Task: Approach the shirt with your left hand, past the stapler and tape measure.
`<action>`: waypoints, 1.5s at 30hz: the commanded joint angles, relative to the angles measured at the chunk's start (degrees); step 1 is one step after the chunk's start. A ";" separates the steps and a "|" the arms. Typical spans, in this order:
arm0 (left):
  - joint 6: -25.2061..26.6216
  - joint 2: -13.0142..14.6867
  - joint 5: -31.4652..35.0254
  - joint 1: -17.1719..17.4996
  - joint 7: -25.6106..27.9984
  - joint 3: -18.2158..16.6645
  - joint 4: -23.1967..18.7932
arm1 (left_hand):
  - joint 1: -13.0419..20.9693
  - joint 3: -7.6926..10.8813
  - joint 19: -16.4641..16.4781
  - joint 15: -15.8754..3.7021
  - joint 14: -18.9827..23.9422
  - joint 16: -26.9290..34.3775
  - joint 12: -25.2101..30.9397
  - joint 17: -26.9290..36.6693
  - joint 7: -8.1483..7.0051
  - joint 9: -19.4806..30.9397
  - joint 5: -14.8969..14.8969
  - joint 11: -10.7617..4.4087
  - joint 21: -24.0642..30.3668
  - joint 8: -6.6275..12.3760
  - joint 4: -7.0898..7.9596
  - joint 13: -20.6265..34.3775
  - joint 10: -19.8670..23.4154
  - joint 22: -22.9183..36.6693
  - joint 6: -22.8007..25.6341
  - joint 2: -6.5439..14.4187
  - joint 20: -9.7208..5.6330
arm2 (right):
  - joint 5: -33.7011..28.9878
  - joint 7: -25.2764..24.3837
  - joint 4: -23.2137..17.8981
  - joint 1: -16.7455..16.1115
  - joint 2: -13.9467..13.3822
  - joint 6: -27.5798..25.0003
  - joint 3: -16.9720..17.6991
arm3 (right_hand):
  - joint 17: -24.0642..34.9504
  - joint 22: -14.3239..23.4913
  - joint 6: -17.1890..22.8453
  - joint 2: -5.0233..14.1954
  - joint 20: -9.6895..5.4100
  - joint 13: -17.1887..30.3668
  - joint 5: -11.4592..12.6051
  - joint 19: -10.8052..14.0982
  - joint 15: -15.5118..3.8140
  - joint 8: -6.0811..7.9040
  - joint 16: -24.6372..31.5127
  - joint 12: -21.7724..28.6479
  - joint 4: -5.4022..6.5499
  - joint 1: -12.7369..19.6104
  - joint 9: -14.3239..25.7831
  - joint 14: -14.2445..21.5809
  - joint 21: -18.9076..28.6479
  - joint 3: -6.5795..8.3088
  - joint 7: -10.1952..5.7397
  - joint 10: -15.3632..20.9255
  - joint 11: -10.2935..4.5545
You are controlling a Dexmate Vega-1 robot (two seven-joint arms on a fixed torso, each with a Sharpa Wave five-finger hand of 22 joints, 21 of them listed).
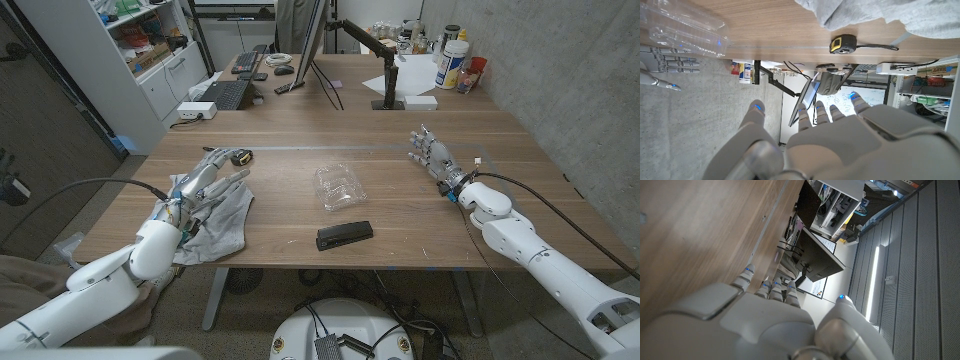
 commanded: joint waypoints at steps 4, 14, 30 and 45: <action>2.01 -1.11 2.33 0.95 0.86 0.20 0.73 | 0.02 -0.17 -0.01 0.07 -2.59 -0.41 -0.52 0.10 -0.33 0.04 0.55 -0.04 -0.02 0.01 -0.08 0.11 -1.54 0.10 -0.93 -0.64 -0.23 | 0.10 0.28 0.34 -0.10 -0.03 1.20 0.50 | 0.20 0.12 0.42 0.02 -0.23 -0.01 -0.10 -0.17 -0.26 0.43 0.33 0.30 0.72 -1.55 0.27 -0.54 0.20 -0.58 -0.46 0.02 0.13; 3.87 -0.87 2.50 1.97 0.55 -0.13 -0.11 | 0.10 -0.26 -0.04 -0.01 -2.96 -0.39 -0.77 0.12 -0.69 0.04 0.59 -0.13 -0.02 -0.21 -0.15 0.11 -2.33 0.10 -1.94 -0.81 -0.45 | 0.84 0.74 1.09 -0.43 0.61 2.44 0.89 | 0.28 0.13 0.69 -0.07 -0.27 -0.02 -0.04 -0.18 -0.26 0.50 0.47 0.38 1.33 -2.63 0.28 -0.47 0.23 -1.11 -0.64 0.17 0.15; 3.84 -1.43 4.56 3.93 3.28 -0.65 -0.13 | 0.26 -0.42 0.44 -0.48 -3.06 -0.11 -0.72 0.15 -0.87 0.03 0.74 -0.39 0.16 0.30 -0.22 0.11 -2.54 0.11 -1.63 -1.12 -1.29 | 0.83 1.08 1.69 -0.89 0.78 3.65 1.02 | 0.33 0.10 0.49 -0.38 -0.30 -0.04 0.04 -0.29 -0.45 0.39 0.56 0.35 1.98 -3.68 0.28 -0.43 0.22 -1.80 -0.79 0.03 0.07; 6.19 -1.50 5.27 6.73 2.64 -3.16 -0.69 | 0.28 -0.68 -0.67 -0.24 -4.27 -0.07 -0.94 0.21 -0.79 0.04 0.86 -0.11 -0.17 0.24 -0.05 0.11 -3.77 0.14 -2.89 -1.32 -1.16 | 0.14 0.48 1.56 -0.59 1.19 2.98 0.29 | 0.30 0.09 0.19 -0.69 -0.19 -0.05 0.11 -0.46 -0.34 0.25 0.49 0.24 2.28 -4.00 0.26 -0.66 0.18 -2.24 -0.77 -0.31 0.05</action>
